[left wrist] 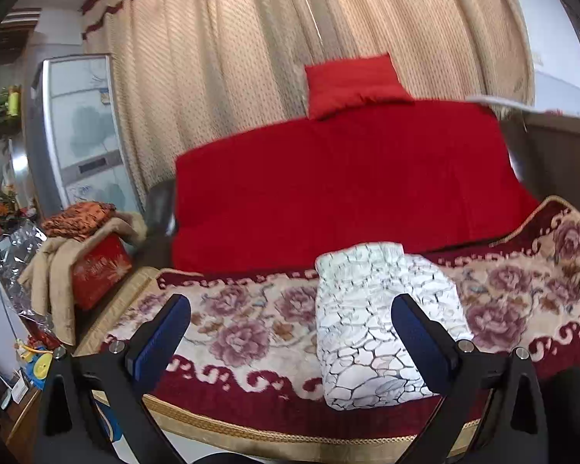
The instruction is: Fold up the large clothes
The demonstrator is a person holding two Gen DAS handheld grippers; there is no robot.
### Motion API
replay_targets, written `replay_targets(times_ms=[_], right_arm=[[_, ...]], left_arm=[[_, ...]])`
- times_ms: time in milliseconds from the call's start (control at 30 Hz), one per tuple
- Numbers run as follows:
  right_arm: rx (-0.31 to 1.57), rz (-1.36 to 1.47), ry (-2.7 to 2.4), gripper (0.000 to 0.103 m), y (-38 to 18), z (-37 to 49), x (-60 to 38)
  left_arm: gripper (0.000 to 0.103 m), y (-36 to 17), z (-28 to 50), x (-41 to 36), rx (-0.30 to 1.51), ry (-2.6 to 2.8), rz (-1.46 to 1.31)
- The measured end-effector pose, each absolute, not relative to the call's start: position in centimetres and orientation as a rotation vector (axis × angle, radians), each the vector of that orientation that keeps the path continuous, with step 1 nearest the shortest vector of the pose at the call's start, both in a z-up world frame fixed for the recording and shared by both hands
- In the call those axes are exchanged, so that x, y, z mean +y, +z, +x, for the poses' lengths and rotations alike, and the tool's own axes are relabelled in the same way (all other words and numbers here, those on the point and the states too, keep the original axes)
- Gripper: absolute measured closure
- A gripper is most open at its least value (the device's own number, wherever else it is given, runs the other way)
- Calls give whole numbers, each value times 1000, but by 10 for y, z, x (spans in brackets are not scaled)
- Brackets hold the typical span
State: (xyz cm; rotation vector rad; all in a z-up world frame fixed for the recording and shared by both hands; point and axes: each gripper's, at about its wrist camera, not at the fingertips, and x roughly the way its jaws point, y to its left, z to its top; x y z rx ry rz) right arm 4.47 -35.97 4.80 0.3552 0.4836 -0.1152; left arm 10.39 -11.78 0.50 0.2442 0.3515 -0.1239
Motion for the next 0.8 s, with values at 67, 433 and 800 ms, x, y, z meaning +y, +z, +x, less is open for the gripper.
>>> replay_targets(times_ms=[67, 433, 800], right_arm=[[481, 335, -109, 6, 57, 33, -352], [507, 294, -70, 6, 75, -3, -306], [485, 262, -75, 6, 90, -12, -287]], left_arm=[[0, 16, 93, -113, 326, -103, 244], [0, 56, 43, -84, 251, -99, 187], [0, 72, 20, -70, 203, -84, 160]])
